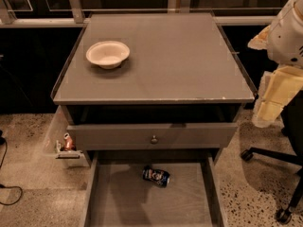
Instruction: Pick pepsi can from middle drawer and place on counter
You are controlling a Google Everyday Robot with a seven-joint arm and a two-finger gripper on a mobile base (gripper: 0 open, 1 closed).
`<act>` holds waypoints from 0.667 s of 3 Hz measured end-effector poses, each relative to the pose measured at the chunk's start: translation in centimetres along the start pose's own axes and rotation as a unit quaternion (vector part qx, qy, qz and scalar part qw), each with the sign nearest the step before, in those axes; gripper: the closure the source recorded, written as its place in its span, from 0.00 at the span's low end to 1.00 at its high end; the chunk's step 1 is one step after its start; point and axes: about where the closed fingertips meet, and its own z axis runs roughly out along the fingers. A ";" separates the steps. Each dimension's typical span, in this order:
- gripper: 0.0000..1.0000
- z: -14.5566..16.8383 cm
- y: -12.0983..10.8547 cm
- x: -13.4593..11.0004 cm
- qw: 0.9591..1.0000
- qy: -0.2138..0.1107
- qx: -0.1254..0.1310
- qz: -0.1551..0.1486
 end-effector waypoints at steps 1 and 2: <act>0.00 0.0 0.0 0.0 1.000 0.000 0.000 0.000; 0.00 1.1 0.6 0.3 1.000 -0.011 0.008 -0.009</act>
Offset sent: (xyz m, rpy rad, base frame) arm -0.0072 -0.0012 -0.0399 0.0326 -0.0470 0.0543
